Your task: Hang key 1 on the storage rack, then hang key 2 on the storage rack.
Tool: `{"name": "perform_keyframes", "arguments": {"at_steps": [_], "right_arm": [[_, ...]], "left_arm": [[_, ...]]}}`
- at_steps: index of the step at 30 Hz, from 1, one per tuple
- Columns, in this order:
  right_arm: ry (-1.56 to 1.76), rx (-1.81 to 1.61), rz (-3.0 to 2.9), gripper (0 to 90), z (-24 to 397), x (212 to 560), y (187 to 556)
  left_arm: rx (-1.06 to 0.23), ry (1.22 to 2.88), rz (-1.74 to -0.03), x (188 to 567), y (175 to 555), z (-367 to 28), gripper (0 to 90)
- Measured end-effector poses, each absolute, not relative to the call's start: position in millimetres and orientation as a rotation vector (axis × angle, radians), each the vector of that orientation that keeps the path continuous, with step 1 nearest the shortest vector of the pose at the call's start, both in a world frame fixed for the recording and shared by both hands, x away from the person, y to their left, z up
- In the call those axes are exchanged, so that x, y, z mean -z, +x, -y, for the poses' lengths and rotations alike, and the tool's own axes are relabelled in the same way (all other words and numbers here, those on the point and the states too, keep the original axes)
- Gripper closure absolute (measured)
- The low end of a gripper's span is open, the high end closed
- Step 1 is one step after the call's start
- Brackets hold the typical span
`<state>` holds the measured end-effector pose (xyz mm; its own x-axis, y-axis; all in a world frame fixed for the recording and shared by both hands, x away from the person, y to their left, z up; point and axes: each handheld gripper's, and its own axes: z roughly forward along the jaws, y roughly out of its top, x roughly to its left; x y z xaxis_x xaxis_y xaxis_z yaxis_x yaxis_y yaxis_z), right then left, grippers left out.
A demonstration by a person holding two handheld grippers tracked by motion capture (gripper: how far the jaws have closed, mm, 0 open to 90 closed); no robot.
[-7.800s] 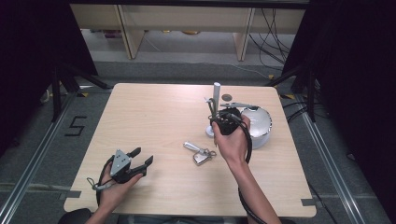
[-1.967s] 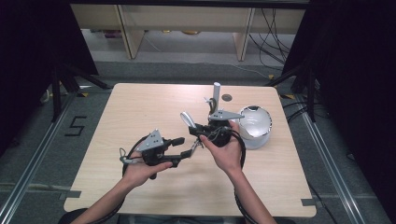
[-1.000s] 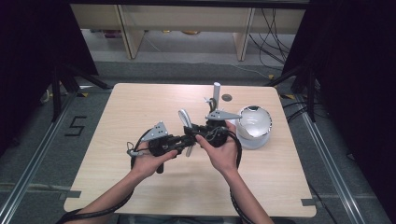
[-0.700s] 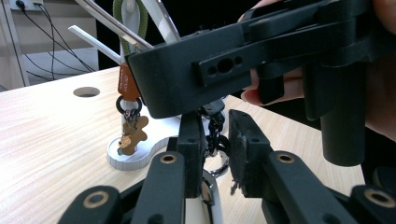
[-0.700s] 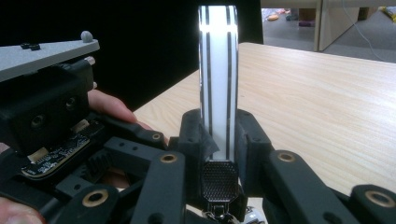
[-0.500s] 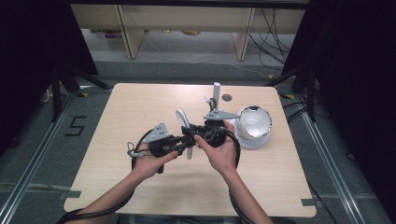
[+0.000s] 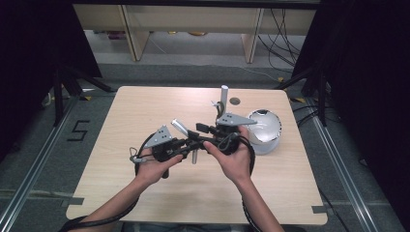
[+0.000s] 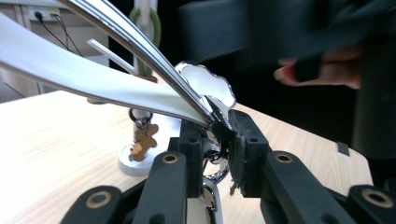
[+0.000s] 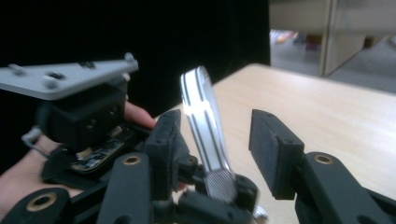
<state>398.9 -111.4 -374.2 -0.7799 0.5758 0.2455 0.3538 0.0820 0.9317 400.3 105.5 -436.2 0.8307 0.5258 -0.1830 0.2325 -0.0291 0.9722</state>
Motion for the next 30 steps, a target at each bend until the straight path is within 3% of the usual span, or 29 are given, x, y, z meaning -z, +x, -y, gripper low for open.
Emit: {"name": "perform_keyframes", "arguments": {"at_steps": [6,15,22,30], "right_arm": [[1.075,-1.770,-2.022,52.9,159.8,374.5,380.5],[1.318,-1.664,-1.910,52.2,226.3,423.9,365.5],[1.463,-1.598,-1.898,51.7,245.8,462.7,355.4],[1.597,-1.601,-1.855,51.3,252.9,477.6,348.7]], "left_arm": [[-0.293,1.570,-0.621,430.4,403.5,-110.9,75.8],[-0.323,1.527,-0.651,425.7,412.9,-119.6,75.8],[-0.340,1.506,-0.662,422.6,418.2,-124.4,75.8],[-0.364,1.495,-0.662,417.1,427.1,-125.4,75.8]]}}
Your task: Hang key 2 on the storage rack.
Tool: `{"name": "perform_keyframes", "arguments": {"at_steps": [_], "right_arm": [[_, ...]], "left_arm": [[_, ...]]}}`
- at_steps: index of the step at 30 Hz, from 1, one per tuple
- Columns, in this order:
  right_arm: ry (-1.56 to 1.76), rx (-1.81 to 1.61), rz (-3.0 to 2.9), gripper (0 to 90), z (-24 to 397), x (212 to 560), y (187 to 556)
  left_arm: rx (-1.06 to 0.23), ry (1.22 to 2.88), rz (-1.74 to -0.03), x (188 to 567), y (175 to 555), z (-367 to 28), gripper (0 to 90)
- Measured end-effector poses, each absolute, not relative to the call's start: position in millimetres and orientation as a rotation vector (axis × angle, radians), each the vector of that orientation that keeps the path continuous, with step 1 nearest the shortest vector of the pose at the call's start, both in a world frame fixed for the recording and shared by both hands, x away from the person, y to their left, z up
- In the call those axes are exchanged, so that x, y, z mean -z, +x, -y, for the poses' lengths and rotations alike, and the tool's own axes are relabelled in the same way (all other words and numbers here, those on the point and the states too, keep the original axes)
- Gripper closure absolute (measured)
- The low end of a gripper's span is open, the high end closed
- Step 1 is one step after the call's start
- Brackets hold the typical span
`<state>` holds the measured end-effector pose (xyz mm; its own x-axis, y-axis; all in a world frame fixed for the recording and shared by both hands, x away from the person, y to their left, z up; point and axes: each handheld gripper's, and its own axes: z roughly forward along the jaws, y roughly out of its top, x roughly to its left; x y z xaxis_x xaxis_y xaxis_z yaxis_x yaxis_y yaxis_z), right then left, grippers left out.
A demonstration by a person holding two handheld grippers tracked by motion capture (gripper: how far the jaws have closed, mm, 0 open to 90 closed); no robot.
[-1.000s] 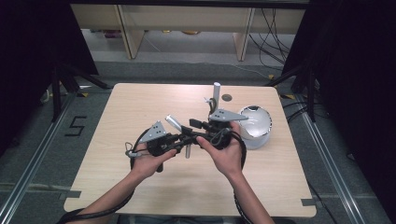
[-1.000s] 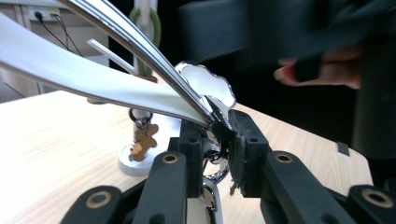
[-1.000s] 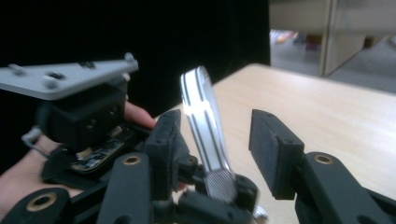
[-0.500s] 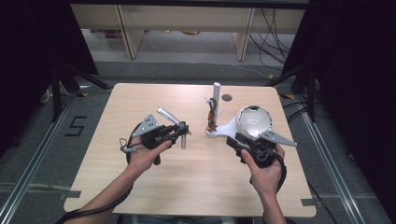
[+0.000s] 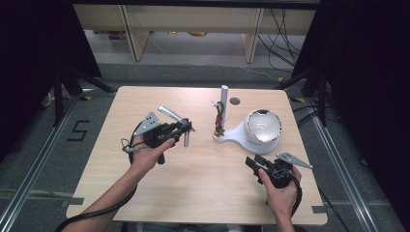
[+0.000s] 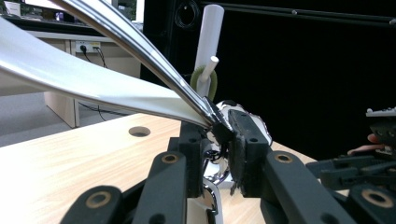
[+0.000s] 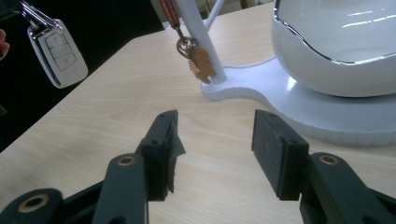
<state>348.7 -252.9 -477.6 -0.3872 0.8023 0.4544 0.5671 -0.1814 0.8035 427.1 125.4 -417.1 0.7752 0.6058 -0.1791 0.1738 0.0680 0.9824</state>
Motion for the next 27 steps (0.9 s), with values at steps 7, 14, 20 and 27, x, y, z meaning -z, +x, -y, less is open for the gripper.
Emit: {"name": "perform_keyframes", "arguments": {"at_steps": [7,14,20,27], "right_arm": [[1.495,-1.584,-1.858,50.9,259.3,478.9,351.9],[1.528,-1.569,-1.858,50.7,263.6,479.7,350.8],[1.526,-1.572,-1.849,50.4,262.0,481.6,351.7],[1.542,-1.588,-1.857,50.3,258.8,482.2,351.2]], "left_arm": [[-0.377,1.477,-0.672,414.1,437.6,-123.9,75.8],[-0.396,1.475,-0.676,411.3,451.1,-122.5,75.8],[-0.399,1.455,-0.694,409.1,465.7,-124.8,75.8],[-0.402,1.451,-0.715,409.7,483.9,-122.3,75.8]]}}
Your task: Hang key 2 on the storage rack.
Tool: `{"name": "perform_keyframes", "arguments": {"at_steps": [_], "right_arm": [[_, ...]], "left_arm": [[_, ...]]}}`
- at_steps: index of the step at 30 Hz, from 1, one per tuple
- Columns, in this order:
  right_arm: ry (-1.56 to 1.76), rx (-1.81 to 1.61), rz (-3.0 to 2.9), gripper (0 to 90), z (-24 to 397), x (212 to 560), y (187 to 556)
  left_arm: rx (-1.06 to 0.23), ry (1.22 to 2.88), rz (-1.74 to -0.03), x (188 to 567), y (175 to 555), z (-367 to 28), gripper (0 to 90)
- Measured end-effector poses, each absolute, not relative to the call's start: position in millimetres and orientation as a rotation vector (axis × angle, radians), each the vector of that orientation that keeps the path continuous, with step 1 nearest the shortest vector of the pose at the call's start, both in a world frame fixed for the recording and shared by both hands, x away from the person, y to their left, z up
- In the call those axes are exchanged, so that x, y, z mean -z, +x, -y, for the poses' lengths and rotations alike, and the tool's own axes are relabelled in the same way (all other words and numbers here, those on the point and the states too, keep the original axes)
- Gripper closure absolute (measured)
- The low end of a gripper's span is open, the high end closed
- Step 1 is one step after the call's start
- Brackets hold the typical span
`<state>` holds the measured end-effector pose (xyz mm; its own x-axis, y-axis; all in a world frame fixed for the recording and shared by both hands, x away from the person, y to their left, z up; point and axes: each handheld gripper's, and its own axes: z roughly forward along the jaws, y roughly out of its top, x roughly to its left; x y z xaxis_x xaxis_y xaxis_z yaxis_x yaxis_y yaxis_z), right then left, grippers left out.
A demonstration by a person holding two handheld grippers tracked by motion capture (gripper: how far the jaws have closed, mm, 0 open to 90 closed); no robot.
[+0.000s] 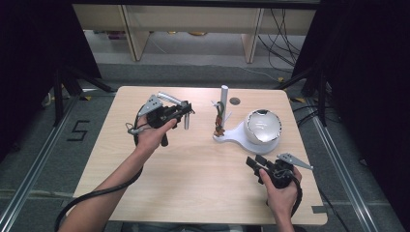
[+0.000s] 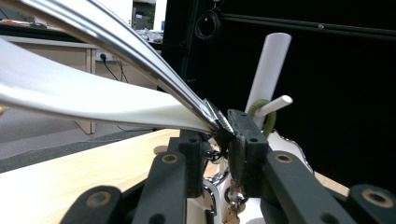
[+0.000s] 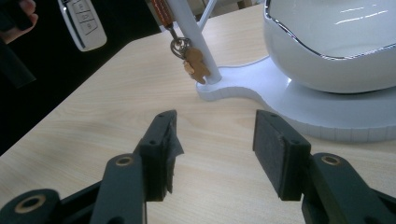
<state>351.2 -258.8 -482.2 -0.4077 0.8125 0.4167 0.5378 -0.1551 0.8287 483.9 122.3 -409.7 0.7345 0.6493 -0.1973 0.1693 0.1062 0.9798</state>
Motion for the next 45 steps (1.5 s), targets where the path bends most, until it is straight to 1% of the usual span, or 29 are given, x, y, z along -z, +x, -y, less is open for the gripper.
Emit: {"name": "perform_keyframes", "arguments": {"at_steps": [3,4,6,12,15,16,21,27,35,38,42,44,45], "right_arm": [[1.540,-1.572,-1.856,50.1,260.4,482.9,350.0],[1.602,-1.603,-1.843,50.1,257.8,482.7,348.0],[1.544,-1.592,-1.853,50.0,260.5,484.3,349.6],[1.527,-1.594,-1.848,49.8,260.1,486.5,350.9],[1.582,-1.587,-1.850,49.7,257.6,485.3,349.5],[1.537,-1.605,-1.854,49.7,259.2,486.0,350.5],[1.557,-1.589,-1.861,49.5,258.5,487.0,350.6],[1.590,-1.589,-1.859,49.4,257.6,486.3,349.4],[1.553,-1.603,-1.860,49.4,257.4,489.8,352.2],[1.645,-1.639,-1.841,49.3,254.2,487.4,348.7],[1.652,-1.641,-1.844,49.4,254.6,487.8,348.7],[1.652,-1.638,-1.844,49.4,254.5,487.7,348.8],[1.573,-1.599,-1.850,49.4,257.9,489.0,351.5]], "left_arm": [[-0.398,1.458,-0.712,409.8,490.9,-116.8,75.8],[-0.397,1.459,-0.710,409.6,492.4,-114.9,75.8],[-0.389,1.458,-0.707,409.6,496.2,-110.8,75.7],[-0.389,1.454,-0.719,412.2,510.6,-104.3,75.8],[-0.388,1.452,-0.728,413.8,517.3,-101.5,75.7],[-0.388,1.452,-0.730,414.4,518.7,-100.9,75.7],[-0.395,1.455,-0.731,416.9,526.0,-94.5,75.7],[-0.394,1.435,-0.745,418.4,533.7,-88.6,75.7],[-0.405,1.424,-0.752,416.5,541.9,-81.3,75.7],[-0.403,1.418,-0.758,416.8,543.7,-79.6,75.7],[-0.394,1.408,-0.765,417.5,544.5,-76.1,75.7],[-0.394,1.411,-0.760,416.9,544.4,-73.6,75.7],[-0.392,1.409,-0.755,416.5,544.2,-72.1,75.7]]}}
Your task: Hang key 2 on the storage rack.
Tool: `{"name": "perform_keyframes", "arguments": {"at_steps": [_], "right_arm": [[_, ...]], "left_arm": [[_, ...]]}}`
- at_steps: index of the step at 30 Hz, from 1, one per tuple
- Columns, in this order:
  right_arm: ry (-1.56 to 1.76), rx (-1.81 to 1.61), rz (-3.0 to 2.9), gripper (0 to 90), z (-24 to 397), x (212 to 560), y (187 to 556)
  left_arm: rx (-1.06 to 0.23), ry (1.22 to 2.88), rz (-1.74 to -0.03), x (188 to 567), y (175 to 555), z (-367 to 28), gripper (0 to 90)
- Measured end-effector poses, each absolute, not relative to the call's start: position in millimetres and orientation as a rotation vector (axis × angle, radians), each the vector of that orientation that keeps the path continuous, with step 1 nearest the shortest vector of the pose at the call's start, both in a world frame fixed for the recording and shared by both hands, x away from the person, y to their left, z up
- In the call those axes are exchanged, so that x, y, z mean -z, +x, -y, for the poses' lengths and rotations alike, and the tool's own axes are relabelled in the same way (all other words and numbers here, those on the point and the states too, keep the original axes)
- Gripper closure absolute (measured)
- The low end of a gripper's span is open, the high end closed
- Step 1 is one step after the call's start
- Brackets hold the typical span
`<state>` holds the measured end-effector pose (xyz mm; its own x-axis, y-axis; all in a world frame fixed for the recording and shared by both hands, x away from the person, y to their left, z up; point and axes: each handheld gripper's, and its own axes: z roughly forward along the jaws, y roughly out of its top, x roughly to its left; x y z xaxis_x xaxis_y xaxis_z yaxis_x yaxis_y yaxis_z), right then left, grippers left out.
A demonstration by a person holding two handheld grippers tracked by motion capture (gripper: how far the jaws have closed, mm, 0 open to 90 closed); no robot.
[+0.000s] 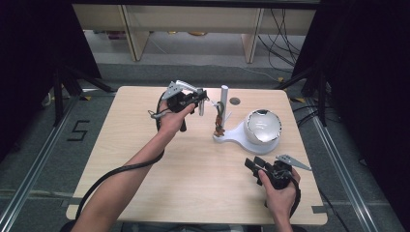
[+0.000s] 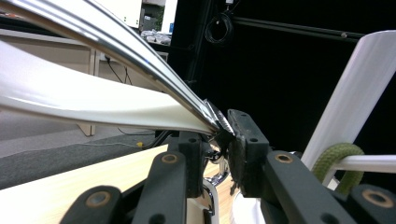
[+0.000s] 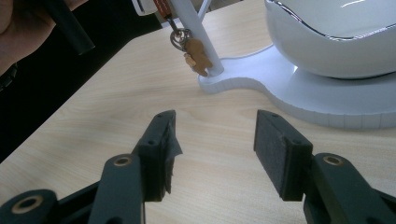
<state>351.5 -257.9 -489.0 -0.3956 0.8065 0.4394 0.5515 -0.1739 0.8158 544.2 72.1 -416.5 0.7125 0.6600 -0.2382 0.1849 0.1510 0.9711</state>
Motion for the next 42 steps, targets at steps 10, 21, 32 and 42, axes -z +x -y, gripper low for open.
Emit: {"name": "perform_keyframes", "arguments": {"at_steps": [10,21,32,42], "right_arm": [[1.582,-1.582,-1.865,49.1,257.9,490.5,351.9],[1.576,-1.586,-1.868,49.0,256.7,490.0,352.0],[1.579,-1.595,-1.878,49.0,254.3,490.5,352.4],[1.576,-1.594,-1.876,49.1,254.8,490.8,352.2]], "left_arm": [[-0.411,1.411,-0.754,415.7,545.4,-67.3,75.7],[-0.418,1.426,-0.756,418.2,544.6,-64.3,75.6],[-0.411,1.420,-0.773,421.8,548.1,-60.3,75.6],[-0.405,1.449,-0.739,417.9,541.5,-54.3,75.6]]}}
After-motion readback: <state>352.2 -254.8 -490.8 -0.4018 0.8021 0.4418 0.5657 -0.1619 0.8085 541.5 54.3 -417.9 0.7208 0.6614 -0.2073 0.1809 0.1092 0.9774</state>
